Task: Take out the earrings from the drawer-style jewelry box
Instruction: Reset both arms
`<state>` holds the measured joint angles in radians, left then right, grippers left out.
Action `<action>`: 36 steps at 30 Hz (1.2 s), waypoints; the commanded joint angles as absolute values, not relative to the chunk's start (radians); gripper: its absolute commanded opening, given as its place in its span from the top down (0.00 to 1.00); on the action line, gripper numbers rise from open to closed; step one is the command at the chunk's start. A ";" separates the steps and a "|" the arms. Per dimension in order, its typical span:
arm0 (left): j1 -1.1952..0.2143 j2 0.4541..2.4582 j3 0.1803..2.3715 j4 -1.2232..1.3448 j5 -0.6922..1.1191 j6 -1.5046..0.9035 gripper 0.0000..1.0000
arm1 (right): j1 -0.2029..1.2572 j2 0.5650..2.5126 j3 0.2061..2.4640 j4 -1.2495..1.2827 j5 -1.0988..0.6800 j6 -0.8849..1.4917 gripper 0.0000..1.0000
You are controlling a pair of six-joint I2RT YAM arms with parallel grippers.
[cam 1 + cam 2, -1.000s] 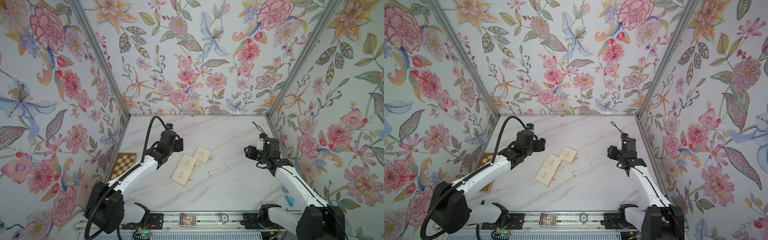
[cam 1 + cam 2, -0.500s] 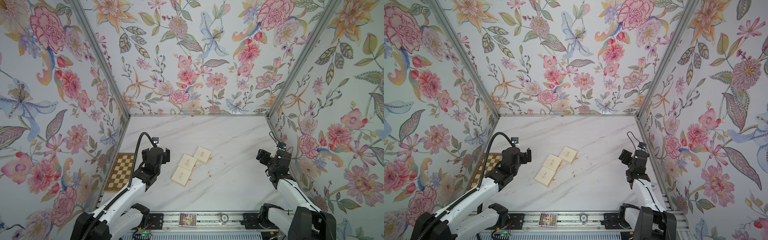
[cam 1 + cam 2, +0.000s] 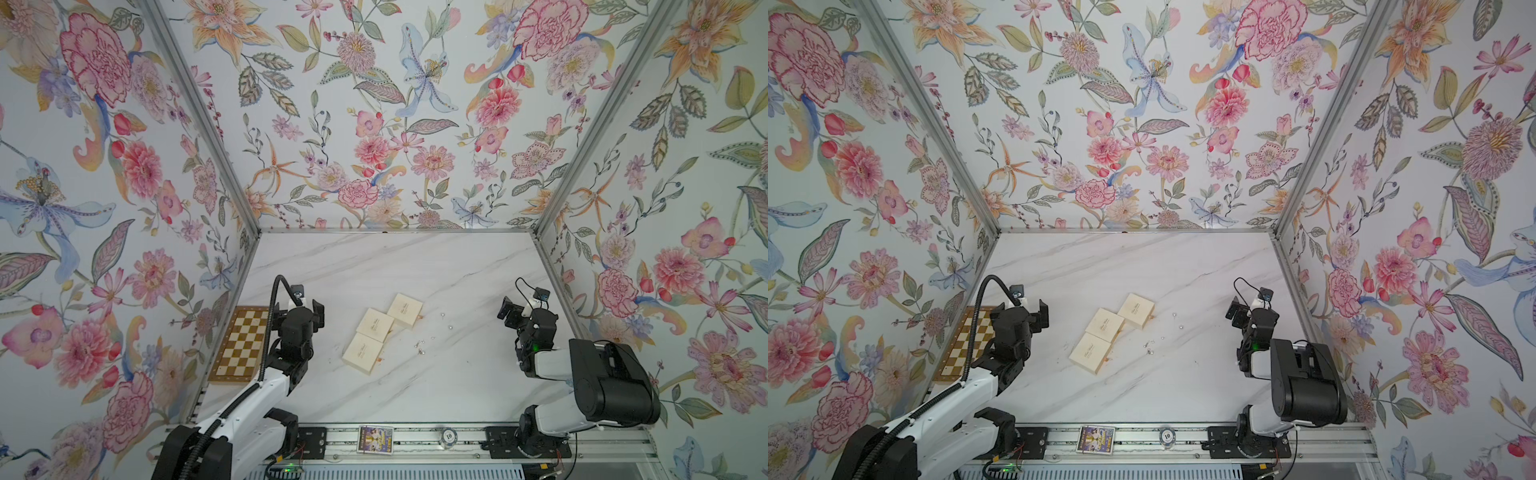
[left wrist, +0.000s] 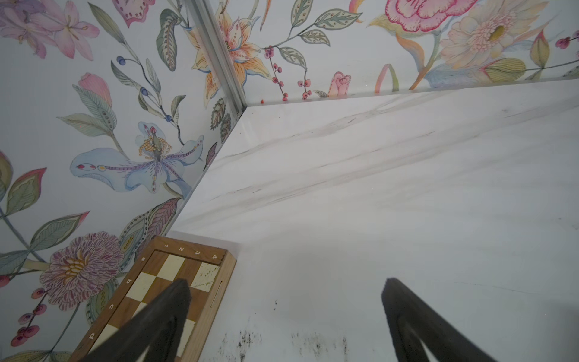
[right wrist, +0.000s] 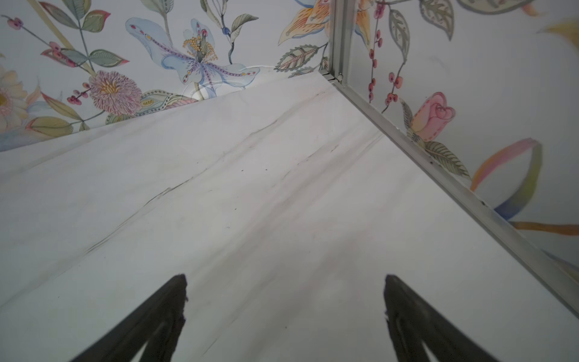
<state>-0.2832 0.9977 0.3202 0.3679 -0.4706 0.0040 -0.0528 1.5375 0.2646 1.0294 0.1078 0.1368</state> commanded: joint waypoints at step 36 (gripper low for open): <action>-0.057 1.578 0.278 1.216 -0.222 0.046 0.01 | -0.071 1.543 0.309 1.071 0.109 0.097 0.01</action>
